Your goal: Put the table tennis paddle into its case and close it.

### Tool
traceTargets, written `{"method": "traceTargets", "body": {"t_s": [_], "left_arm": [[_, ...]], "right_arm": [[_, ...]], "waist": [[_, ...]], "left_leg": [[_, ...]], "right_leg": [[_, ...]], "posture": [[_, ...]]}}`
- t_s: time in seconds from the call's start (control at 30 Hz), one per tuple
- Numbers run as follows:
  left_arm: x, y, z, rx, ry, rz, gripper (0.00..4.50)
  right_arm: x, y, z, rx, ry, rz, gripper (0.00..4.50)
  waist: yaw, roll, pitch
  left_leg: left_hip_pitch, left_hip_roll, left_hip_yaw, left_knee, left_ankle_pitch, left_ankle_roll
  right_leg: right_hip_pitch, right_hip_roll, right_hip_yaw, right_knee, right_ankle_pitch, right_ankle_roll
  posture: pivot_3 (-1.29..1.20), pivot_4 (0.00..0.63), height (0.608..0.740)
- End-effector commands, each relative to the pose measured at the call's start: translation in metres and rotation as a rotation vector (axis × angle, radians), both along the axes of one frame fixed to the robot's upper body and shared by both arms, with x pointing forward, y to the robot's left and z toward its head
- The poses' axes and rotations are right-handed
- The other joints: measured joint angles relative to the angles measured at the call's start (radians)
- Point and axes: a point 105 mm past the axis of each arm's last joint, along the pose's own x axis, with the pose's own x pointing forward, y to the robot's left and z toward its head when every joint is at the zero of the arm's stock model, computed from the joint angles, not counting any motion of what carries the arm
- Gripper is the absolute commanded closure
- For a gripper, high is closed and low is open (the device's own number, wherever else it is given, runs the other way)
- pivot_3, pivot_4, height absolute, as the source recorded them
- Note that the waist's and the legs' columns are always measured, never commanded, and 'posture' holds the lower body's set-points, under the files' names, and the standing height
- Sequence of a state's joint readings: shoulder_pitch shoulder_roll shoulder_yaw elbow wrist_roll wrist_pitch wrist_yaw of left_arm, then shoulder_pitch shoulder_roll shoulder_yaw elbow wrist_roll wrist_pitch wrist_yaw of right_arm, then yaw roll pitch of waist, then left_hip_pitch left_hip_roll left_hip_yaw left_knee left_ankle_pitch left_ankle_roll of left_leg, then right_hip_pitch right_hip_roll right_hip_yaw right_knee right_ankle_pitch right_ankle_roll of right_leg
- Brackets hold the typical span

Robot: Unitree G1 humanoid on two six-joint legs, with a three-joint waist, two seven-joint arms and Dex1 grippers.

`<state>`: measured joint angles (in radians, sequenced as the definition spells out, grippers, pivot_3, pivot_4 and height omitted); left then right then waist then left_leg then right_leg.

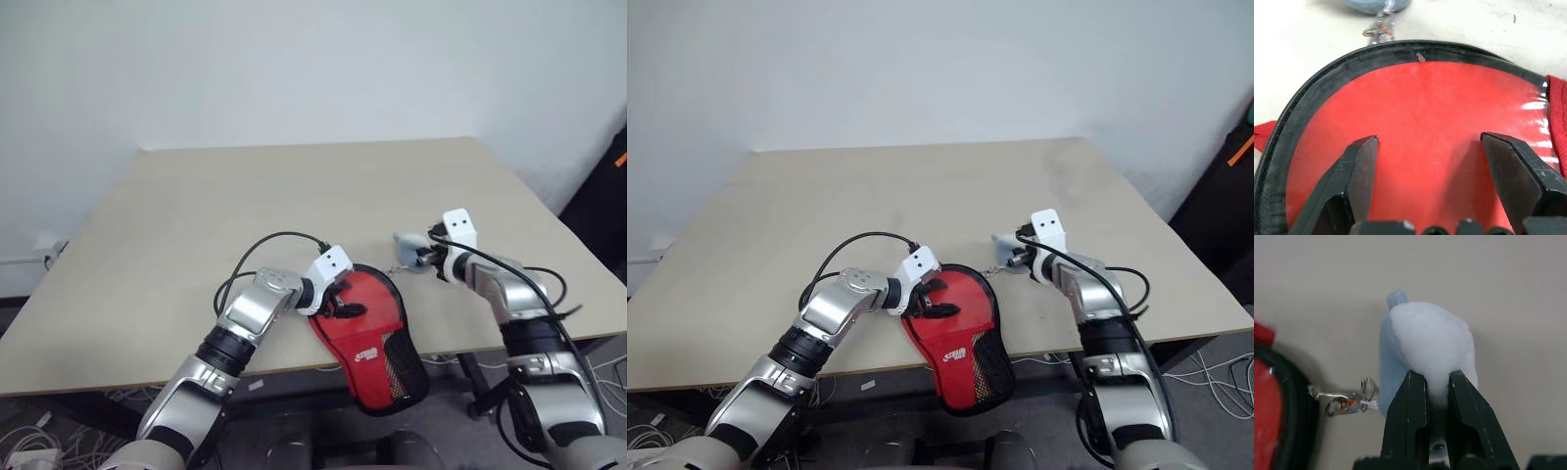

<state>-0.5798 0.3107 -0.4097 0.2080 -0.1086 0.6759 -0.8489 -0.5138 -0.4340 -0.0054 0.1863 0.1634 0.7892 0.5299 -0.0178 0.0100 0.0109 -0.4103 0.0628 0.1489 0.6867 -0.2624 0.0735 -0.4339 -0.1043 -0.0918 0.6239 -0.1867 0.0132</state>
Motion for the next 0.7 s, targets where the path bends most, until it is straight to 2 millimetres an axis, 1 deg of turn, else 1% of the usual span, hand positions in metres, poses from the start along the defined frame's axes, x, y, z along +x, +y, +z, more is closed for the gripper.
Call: {"method": "traceTargets", "body": {"t_s": [0.03, 0.17, 0.23, 0.3, 0.37, 0.43, 0.57, 0.7], "left_arm": [[-0.011, 0.025, -0.044, 0.128, 0.154, 0.078, 0.91], [-0.011, 0.024, -0.046, 0.127, 0.155, 0.079, 0.91], [-0.012, 0.021, -0.047, 0.123, 0.160, 0.075, 0.91], [-0.013, 0.019, -0.048, 0.122, 0.163, 0.070, 0.91], [-0.013, 0.018, -0.049, 0.119, 0.164, 0.066, 0.91], [-0.013, 0.017, -0.049, 0.118, 0.164, 0.065, 0.91], [-0.012, 0.015, -0.049, 0.116, 0.164, 0.063, 0.91], [-0.012, 0.013, -0.049, 0.112, 0.163, 0.061, 0.91]], "right_arm": [[-0.018, -0.026, 0.035, -0.035, -0.093, 0.046, 4.45], [-0.048, -0.044, 0.041, -0.074, -0.076, 0.129, 4.45], [-0.068, -0.054, 0.039, -0.113, -0.040, 0.180, 4.45], [-0.084, -0.055, 0.036, -0.121, -0.014, 0.235, 4.45], [-0.104, -0.050, 0.034, -0.106, 0.019, 0.311, 4.45], [-0.123, -0.048, 0.028, -0.109, 0.071, 0.371, 4.45], [-0.151, -0.052, 0.010, -0.159, 0.175, 0.426, 4.45], [-0.167, -0.059, 0.002, -0.141, 0.217, 0.436, 4.45]], "waist": [[0.000, 0.000, 0.000], [0.004, 0.000, 0.000], [0.013, 0.000, 0.000], [0.025, 0.000, 0.000], [0.027, 0.000, 0.001], [0.029, -0.001, 0.001], [0.028, -0.002, 0.002], [0.034, -0.003, 0.001]], "left_leg": [[0.000, 0.000, 0.000, 0.000, -0.001, 0.001], [0.001, 0.000, -0.002, 0.001, -0.002, 0.004], [0.001, 0.001, -0.004, 0.002, -0.003, 0.005], [0.001, 0.001, -0.006, 0.004, -0.004, 0.007], [0.001, 0.001, -0.007, 0.006, -0.006, 0.009], [0.001, 0.000, -0.008, 0.008, -0.007, 0.011], [0.001, -0.006, -0.011, 0.010, -0.010, 0.015], [0.001, -0.012, -0.014, 0.011, -0.012, 0.019]], "right_leg": [[0.000, 0.000, 0.000, 0.000, 0.000, 0.000], [0.001, -0.001, -0.001, -0.001, 0.000, 0.000], [0.002, -0.002, -0.003, -0.001, -0.001, 0.001], [0.002, -0.004, -0.004, -0.001, -0.002, 0.002], [0.004, -0.005, -0.005, -0.002, -0.003, 0.003], [0.005, -0.007, -0.007, -0.002, -0.004, 0.004], [0.008, -0.015, -0.010, -0.002, -0.006, 0.008], [0.010, -0.020, -0.011, -0.002, -0.008, 0.012]], "posture": [[0.00, 0.000, 0.724], [0.00, 0.000, 0.724], [0.00, 0.000, 0.724], [0.00, 0.000, 0.724], [0.00, 0.000, 0.724], [0.00, 0.000, 0.724], [0.00, 0.000, 0.724], [0.00, 0.000, 0.724]]}}
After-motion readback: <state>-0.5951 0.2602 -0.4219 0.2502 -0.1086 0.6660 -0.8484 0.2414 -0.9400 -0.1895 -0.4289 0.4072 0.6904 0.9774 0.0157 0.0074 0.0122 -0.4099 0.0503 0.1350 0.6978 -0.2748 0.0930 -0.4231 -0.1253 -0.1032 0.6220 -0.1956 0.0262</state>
